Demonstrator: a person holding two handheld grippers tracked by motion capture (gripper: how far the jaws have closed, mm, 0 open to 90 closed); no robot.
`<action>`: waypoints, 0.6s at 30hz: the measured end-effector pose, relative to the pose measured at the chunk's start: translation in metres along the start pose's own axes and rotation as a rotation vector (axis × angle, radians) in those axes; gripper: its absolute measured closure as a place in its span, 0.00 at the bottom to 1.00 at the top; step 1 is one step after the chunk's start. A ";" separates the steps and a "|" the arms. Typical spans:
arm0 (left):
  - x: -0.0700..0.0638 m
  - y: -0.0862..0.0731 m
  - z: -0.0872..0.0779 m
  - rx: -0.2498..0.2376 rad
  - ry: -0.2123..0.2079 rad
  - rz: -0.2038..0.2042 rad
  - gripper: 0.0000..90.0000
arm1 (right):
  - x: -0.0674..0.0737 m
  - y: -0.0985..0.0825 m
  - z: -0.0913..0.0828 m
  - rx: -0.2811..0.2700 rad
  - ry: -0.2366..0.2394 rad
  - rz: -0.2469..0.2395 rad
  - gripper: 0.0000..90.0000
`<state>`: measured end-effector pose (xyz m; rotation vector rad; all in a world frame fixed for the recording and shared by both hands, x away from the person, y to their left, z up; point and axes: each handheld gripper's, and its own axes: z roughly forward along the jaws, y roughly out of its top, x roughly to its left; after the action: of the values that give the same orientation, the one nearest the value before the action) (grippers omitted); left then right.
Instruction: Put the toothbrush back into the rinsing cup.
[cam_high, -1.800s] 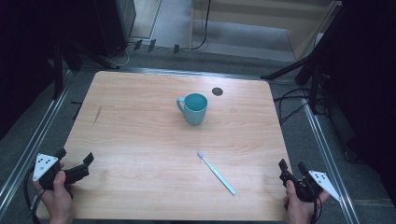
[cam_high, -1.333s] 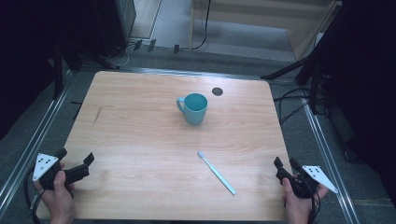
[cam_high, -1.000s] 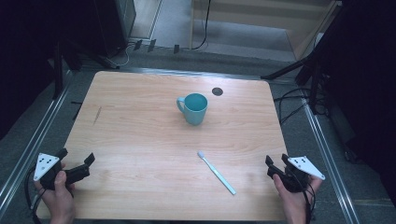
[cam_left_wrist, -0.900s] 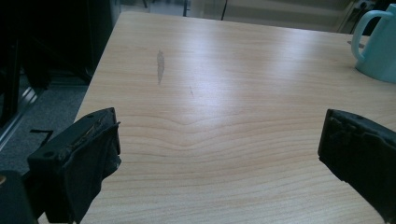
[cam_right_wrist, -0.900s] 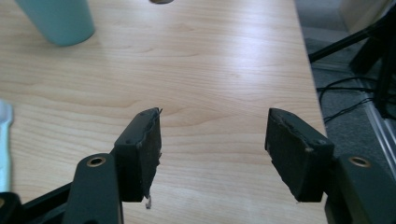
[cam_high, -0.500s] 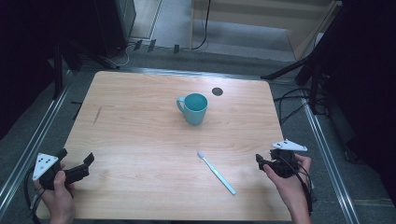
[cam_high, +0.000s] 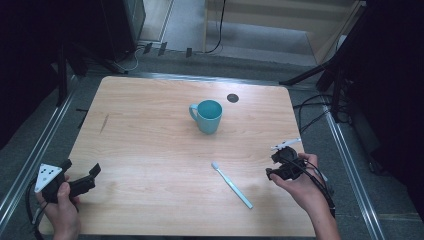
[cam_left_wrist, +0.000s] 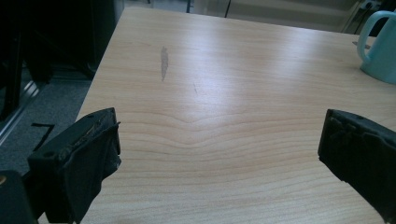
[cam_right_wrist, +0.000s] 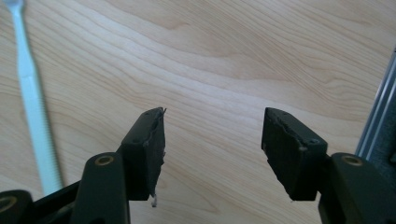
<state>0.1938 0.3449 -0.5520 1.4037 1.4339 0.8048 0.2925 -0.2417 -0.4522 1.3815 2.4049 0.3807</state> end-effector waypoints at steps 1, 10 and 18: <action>0.000 0.000 0.000 0.003 0.001 -0.003 0.00 | 0.002 0.006 -0.001 0.007 0.029 -0.014 0.44; 0.001 0.000 0.000 -0.004 0.003 -0.010 0.00 | 0.023 0.024 -0.001 0.062 0.063 -0.125 0.47; 0.001 0.000 0.000 -0.003 0.003 -0.012 0.00 | 0.038 0.031 0.003 0.085 0.126 -0.153 0.60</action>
<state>0.1941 0.3461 -0.5520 1.3909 1.4416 0.8020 0.3001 -0.1932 -0.4492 1.2306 2.6380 0.3386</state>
